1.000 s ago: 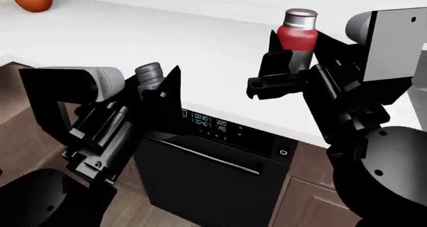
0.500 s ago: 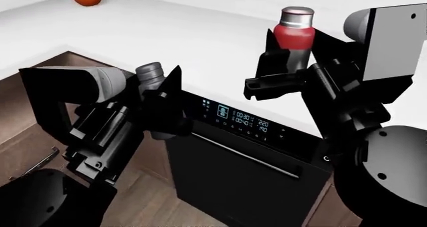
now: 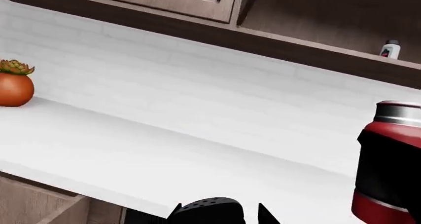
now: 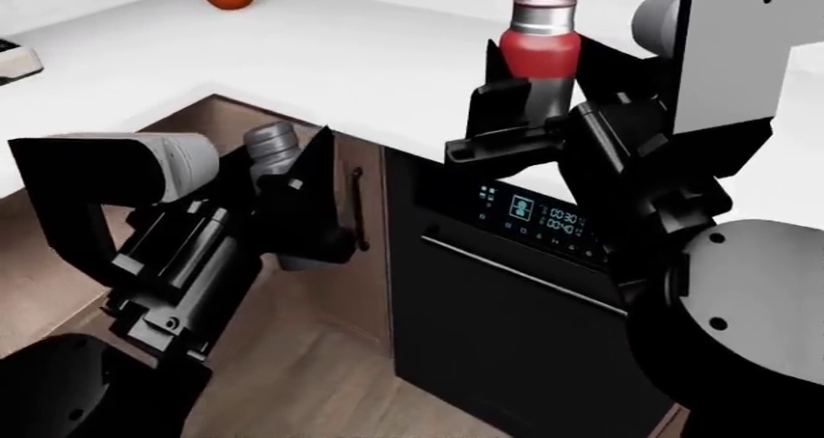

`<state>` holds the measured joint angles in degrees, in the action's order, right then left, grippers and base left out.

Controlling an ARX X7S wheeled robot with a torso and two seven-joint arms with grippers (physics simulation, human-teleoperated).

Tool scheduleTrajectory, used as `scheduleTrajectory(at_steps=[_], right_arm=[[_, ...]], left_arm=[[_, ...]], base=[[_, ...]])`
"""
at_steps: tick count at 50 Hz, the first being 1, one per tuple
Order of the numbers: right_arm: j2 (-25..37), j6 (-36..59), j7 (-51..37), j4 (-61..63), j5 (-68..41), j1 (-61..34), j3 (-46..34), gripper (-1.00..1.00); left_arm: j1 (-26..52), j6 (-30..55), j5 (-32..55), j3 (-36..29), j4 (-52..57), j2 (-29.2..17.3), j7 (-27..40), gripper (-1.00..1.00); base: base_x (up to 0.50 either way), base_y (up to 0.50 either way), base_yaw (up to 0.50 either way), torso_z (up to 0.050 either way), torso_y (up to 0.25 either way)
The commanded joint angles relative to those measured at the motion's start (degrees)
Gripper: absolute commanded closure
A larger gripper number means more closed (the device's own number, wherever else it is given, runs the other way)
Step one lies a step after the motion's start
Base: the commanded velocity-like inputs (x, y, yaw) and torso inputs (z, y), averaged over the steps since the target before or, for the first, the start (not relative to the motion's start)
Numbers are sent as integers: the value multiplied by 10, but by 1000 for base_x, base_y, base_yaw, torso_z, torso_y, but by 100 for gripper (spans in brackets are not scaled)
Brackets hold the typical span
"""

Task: Pick and place the shaker into the drawer. Then close the cabinet.

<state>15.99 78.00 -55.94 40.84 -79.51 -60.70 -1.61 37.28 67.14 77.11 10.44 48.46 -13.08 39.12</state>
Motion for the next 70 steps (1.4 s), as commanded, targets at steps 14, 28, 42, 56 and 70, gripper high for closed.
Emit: scheduleTrajectory(at_steps=[14, 28, 42, 56, 70], right_arm=[[-17, -23, 26, -29, 19, -44, -47, 100], [-21, -48, 70, -55, 56, -60, -77, 100], [-11, -67, 82, -55, 69, -44, -86, 100], [-2, -79, 86, -53, 75, -32, -92, 100], [2, -83, 88, -58, 65, -31, -97, 100]], left_arm=[[46, -12, 112, 34, 7, -63, 98, 100], [121, -16, 176, 42, -10, -130, 158, 100], [96, -17, 144, 41, -7, -123, 133, 100], [73, -22, 118, 32, -1, -110, 112, 100], [68, -20, 46, 4, -22, -96, 64, 100]], base=[[-298, 406, 0, 0, 0], [-299, 406, 0, 0, 0], [-296, 407, 0, 1, 1], [-297, 407, 0, 0, 0], [-123, 177, 0, 0, 0]])
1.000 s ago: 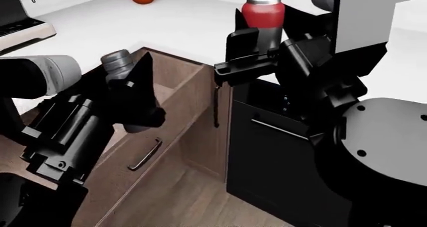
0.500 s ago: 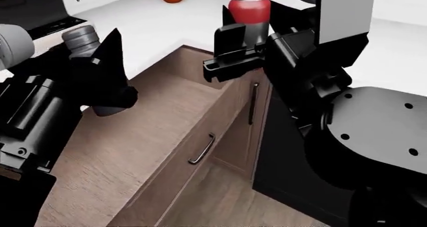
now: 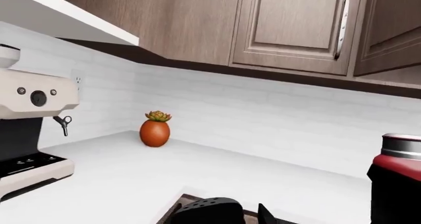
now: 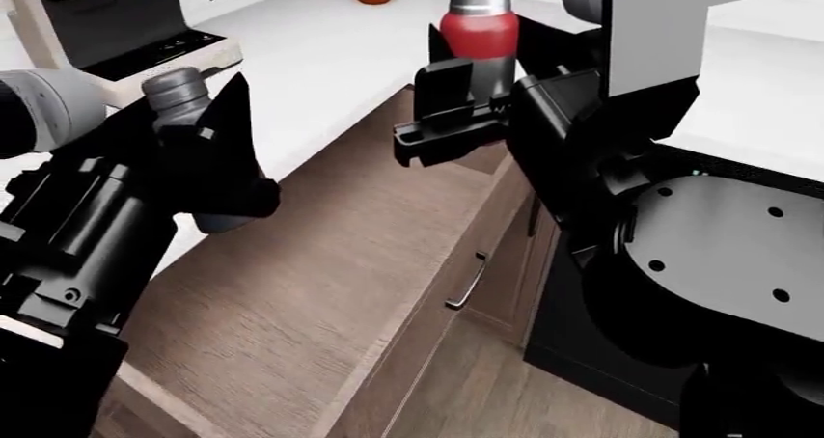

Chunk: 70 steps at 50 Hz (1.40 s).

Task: Pick and place the shaker into the drawer. Then close the cabinet.

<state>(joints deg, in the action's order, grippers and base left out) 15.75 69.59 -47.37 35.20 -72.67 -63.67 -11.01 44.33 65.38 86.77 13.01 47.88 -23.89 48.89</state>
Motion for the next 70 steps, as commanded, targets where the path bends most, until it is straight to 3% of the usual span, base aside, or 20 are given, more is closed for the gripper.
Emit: scheduleTrajectory(at_steps=[1, 8, 14, 27, 38, 45, 46, 61, 65, 70], right_arm=[[4, 2, 0, -2, -6, -2, -3, 100], [5, 18, -40, 6, -52, -20, 9, 100], [11, 24, -65, 12, -78, -25, 16, 100], [19, 16, -76, 19, -89, -17, 18, 100], [27, 8, -75, 25, -88, -6, 17, 100], [30, 5, -73, 24, -84, -4, 13, 100], [30, 5, -72, 22, -83, -6, 12, 100], [51, 11, 12, -48, -3, -73, -44, 100], [60, 15, 57, -78, 29, -89, -82, 100], [71, -2, 187, -171, 117, -145, -188, 100]], left_arm=[[-2, -3, -64, -27, -20, 13, -43, 100], [27, -41, -300, -183, -164, 3, -181, 100], [96, -53, -408, -315, -319, -20, -271, 100], [144, -112, -553, -530, -475, -51, -407, 100], [104, -141, -585, -592, -520, -70, -441, 100], [87, -144, -584, -594, -530, -74, -439, 100], [84, -141, -581, -592, -525, -76, -438, -100], [127, -42, -476, -432, -240, -164, -340, -100], [148, -2, -423, -338, -169, -179, -289, -100], [150, 70, -312, -174, -68, -188, -189, -100]], base=[[0, 0, 0, 0, 0], [0, 0, 0, 0, 0], [0, 0, 0, 0, 0], [0, 0, 0, 0, 1], [0, 0, 0, 0, 0], [0, 0, 0, 1, 0], [0, 0, 0, 0, 0], [0, 0, 0, 0, 1], [0, 0, 0, 0, 0], [0, 0, 0, 0, 0]])
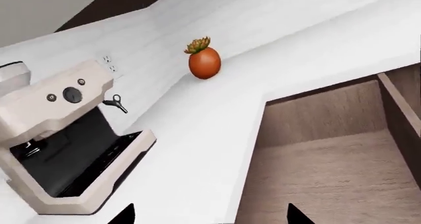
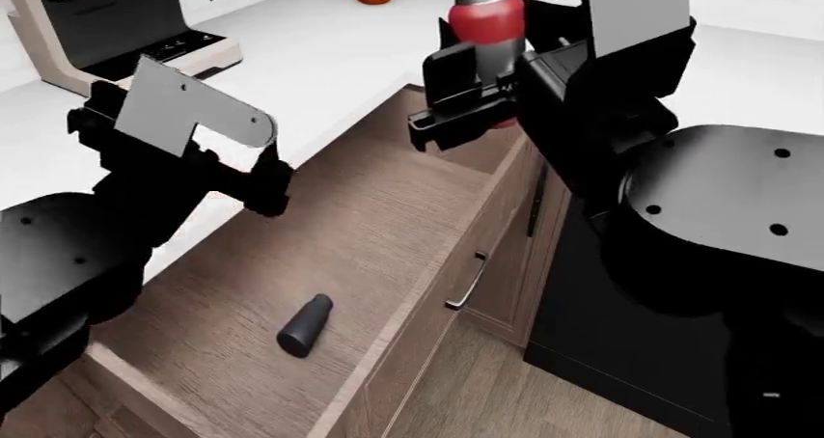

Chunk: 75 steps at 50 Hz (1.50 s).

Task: Pick and place the shaker into the drawer. Then close the cabinet.

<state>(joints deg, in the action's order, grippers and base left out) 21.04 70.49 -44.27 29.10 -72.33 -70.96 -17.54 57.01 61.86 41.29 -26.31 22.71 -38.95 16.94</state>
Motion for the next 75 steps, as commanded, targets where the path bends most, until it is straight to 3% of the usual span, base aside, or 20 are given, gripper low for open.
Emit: scheduleTrajectory(at_steps=[1, 7, 12, 20, 32, 56, 75], right_arm=[[17, -16, 183, -132, 130, -85, -144, 100], [-8, -79, 334, -270, 232, -156, -275, 100], [-43, -137, 448, -386, 301, -197, -372, 100], [-99, -188, 524, -456, 341, -181, -455, 100], [-136, -198, 528, -433, 337, -103, -505, 100], [-178, -212, 497, -371, 307, 4, -532, 100], [-179, -225, 484, -364, 300, 68, -563, 100]], left_arm=[[21, 119, 166, 247, 198, -38, 148, -100], [15, 185, 318, 384, 258, -63, 247, -100], [-32, 194, 381, 470, 282, -109, 278, -100], [-103, 184, 376, 527, 302, -119, 275, -100], [-145, 170, 402, 559, 319, -117, 281, -100], [-262, 150, 390, 633, 360, -107, 255, -100], [-312, 112, 388, 635, 370, -123, 263, -100]], base=[[0, 0, 0, 0, 0], [0, 0, 0, 0, 0], [0, 0, 0, 0, 0], [0, 0, 0, 0, 0], [0, 0, 0, 0, 0], [0, 0, 0, 0, 0], [0, 0, 0, 0, 0]])
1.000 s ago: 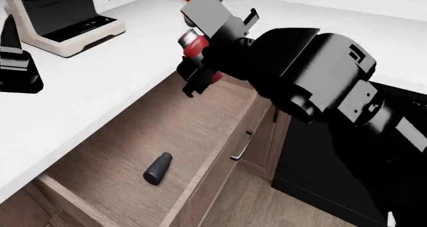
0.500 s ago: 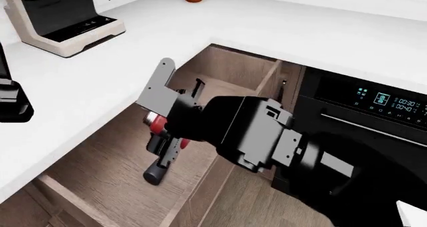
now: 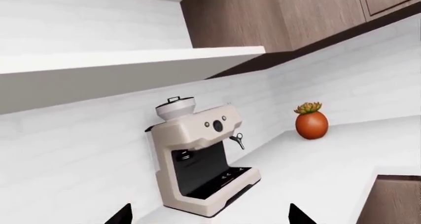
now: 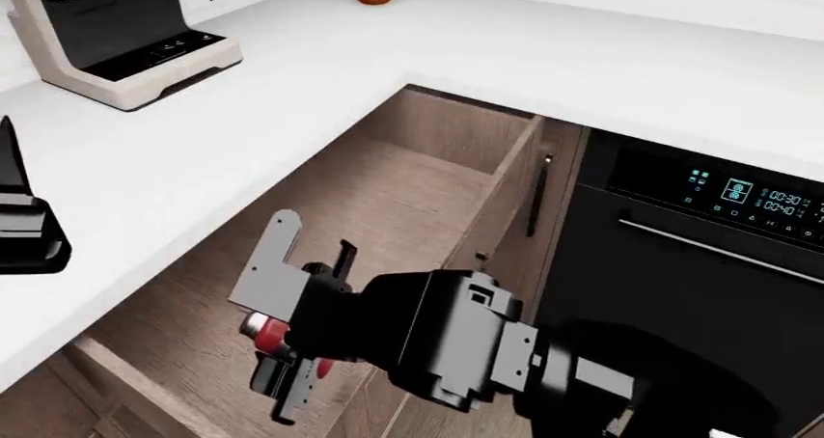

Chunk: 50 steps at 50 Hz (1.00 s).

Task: Pick and place the shaker into the drawer. Then close the cabinet.

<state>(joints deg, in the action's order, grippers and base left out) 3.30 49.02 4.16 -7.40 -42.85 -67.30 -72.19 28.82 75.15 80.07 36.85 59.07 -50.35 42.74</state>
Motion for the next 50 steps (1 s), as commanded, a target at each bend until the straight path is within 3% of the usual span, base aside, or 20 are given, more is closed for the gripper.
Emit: scheduleTrajectory(at_steps=[1, 15, 16, 32, 39, 44, 50], right_arm=[[0, -12, 0, 1, 5, 34, -18, 100], [6, -3, -25, -5, 2, 38, -10, 100], [5, -3, -32, -7, -1, 37, -2, -100], [21, -5, -99, 50, -65, -1, 126, -100], [50, 1, -158, 118, -130, -29, 230, -100], [101, 12, -250, 210, -189, -40, 326, -100], [181, 35, -394, 310, -245, -13, 419, -100]], left_arm=[[-34, -25, -1, 2, 7, -10, 5, -100], [-43, -57, -3, -29, 4, -27, 21, -100], [-44, -59, -4, -31, 3, -28, 21, -100], [-59, -91, -14, -53, 5, -43, 29, -100], [-48, -106, 0, -77, 3, -50, 47, -100], [5, -116, 26, -145, -6, -35, 73, -100], [75, -117, 15, -259, -8, 50, 91, -100]], base=[[0, 0, 0, 0, 0], [0, 0, 0, 0, 0], [0, 0, 0, 0, 0], [0, 0, 0, 0, 0], [0, 0, 0, 0, 0], [0, 0, 0, 0, 0], [0, 0, 0, 0, 0]])
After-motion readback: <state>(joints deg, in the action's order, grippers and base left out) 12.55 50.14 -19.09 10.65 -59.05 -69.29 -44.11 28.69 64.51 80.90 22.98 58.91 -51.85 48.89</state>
